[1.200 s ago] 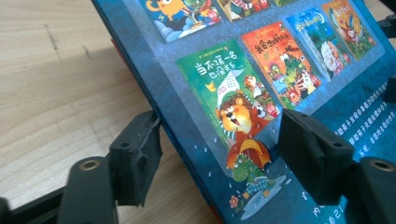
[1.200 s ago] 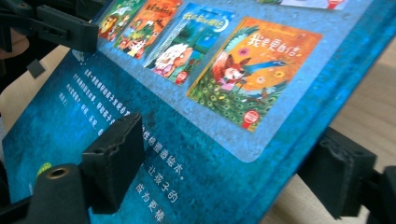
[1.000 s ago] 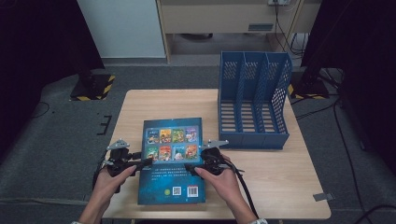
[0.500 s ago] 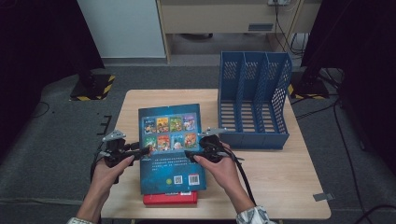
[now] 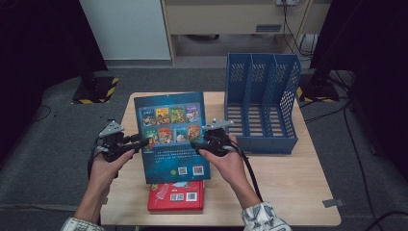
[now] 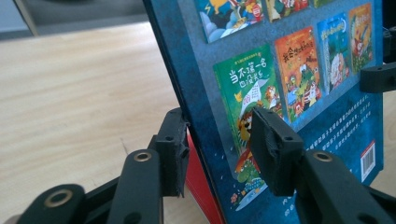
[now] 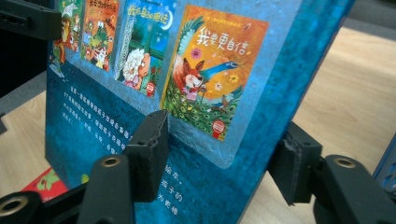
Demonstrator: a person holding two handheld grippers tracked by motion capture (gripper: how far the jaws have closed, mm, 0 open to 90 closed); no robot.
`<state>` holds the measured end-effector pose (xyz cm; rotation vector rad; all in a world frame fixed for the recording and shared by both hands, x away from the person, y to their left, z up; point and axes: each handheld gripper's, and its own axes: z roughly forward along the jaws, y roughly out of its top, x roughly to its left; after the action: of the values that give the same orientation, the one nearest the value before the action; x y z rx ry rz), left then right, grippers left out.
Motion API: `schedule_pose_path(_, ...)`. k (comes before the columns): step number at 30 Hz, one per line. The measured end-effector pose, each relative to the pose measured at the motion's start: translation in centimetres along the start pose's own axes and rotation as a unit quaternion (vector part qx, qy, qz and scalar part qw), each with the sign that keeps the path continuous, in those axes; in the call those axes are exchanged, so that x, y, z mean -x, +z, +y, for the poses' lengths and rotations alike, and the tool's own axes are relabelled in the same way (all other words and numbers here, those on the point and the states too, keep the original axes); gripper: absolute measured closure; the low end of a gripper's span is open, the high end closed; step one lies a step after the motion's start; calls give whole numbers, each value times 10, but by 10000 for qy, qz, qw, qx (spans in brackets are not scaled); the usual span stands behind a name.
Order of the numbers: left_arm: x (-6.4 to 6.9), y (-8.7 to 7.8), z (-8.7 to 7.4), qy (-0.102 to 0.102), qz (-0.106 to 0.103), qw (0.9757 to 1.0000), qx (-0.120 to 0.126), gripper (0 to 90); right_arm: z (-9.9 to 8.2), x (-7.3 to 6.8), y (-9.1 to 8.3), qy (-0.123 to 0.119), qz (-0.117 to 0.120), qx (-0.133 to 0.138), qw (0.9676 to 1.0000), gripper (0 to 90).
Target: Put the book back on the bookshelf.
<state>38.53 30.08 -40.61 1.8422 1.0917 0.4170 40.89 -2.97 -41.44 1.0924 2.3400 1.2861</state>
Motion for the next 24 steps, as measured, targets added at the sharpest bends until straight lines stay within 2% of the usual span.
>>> schedule_pose_path(2,0,0,1,-1,15,10000,20,578,2,0,0,-38,-55,60,10000,448)
schedule_pose_path(7,3,-2,10,159,229,9994,212,595,10,-2,-3,-142,-233,164,9995,473)
schedule_pose_path(11,4,-4,18,264,357,9982,408,611,16,-2,-6,-353,-359,356,9981,509)
schedule_pose_path(14,5,-4,23,356,417,9976,424,610,19,-2,-7,-407,-450,378,9974,516)
schedule_pose_path(18,6,-5,26,459,470,9966,491,606,21,-1,-8,-461,-521,442,9966,528)
schedule_pose_path(24,3,-4,25,418,411,9969,525,583,22,-4,-11,-493,-477,466,9966,559)
